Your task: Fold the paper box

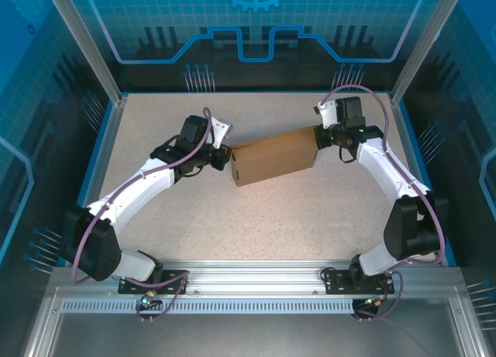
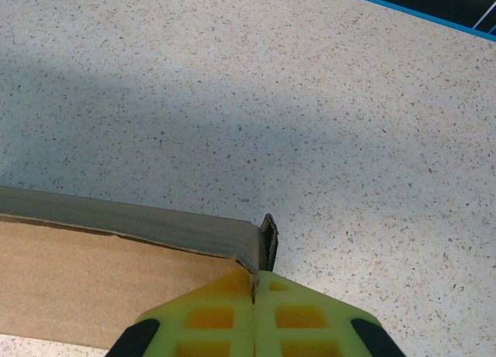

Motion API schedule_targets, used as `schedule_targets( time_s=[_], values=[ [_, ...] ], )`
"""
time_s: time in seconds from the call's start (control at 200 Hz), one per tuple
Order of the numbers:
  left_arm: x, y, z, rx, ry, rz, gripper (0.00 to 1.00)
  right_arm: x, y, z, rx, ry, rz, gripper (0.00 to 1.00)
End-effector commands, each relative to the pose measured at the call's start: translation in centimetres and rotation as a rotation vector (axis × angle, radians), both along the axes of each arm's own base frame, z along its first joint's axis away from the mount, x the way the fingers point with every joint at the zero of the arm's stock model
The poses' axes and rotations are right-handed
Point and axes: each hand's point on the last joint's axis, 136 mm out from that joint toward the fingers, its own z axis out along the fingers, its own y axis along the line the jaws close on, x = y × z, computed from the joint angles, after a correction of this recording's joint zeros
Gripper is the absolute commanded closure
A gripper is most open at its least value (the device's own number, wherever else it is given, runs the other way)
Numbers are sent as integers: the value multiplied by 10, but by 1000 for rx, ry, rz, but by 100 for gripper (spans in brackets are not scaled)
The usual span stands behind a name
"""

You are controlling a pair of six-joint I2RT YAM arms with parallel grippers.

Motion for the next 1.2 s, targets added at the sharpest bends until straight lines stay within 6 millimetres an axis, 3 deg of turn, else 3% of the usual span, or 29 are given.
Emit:
schedule_targets(
  time_s=[0.0, 0.065, 0.155, 0.475, 0.72, 1.196],
  values=[
    [2, -10, 10, -122, 54, 76, 95, -13, 9, -5, 11, 37, 18, 93],
    [4, -14, 12, -201, 97, 131, 93, -14, 11, -6, 12, 38, 19, 93],
    [4, -21, 9, -282, 161, 178, 97, -16, 13, -8, 10, 38, 17, 93],
    [5, -30, 2, -377, 207, 281, 99, -18, 16, -11, 7, 37, 21, 94],
    [3, -27, -10, -337, 212, 295, 99, -19, 14, -13, 0, 40, 18, 94],
    [2, -18, -9, -254, 166, 281, 93, -21, 9, -11, -16, 35, 6, 93]
  ],
)
